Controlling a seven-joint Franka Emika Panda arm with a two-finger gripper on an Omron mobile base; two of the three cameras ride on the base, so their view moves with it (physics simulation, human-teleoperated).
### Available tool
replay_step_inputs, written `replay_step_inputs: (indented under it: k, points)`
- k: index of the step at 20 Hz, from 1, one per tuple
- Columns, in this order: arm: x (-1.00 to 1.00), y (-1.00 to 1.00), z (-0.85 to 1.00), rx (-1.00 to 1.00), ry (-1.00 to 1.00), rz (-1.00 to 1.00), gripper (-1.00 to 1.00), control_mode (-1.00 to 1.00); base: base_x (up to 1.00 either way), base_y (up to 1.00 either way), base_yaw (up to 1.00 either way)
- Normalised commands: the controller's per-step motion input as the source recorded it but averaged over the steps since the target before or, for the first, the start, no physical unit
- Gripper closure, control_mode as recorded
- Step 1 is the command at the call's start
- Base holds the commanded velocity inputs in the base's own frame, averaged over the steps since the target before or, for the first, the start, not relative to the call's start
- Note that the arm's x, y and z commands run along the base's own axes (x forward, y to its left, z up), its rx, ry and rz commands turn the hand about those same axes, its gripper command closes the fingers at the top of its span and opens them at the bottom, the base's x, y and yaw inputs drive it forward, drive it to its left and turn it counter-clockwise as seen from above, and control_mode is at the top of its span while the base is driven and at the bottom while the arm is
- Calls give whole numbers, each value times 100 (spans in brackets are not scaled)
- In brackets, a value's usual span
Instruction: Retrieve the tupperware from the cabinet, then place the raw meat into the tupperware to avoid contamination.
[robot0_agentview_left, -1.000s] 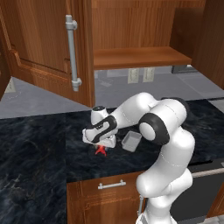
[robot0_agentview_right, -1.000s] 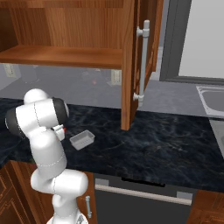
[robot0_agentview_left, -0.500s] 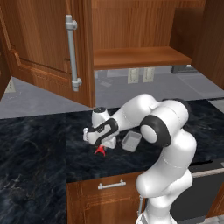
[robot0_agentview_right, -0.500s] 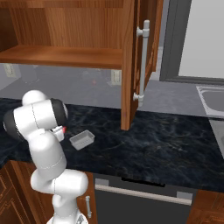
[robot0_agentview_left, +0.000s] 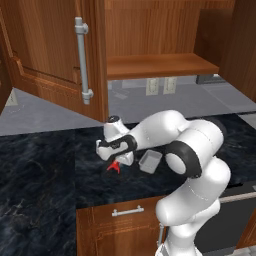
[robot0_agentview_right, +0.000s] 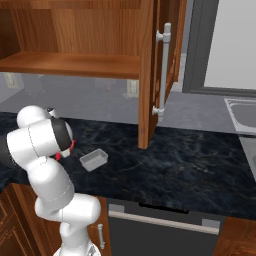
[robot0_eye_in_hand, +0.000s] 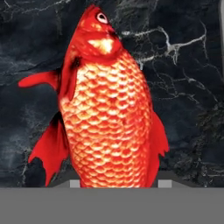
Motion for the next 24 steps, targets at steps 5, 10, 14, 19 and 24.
replay_step_inputs:
  k: [5,10,14,19,24]
  points:
    - [-2,0,48,-7,10,-11,100,-100,0,0,0]
    - [-17,-11,19,-1,2,-12,100,-100,0,0,0]
    - [-16,-17,33,-2,2,-10,100,-100,0,0,0]
    - [-26,-28,42,0,0,-11,100,-100,0,0,0]
    - [-28,-34,16,3,1,-17,100,-100,0,0,0]
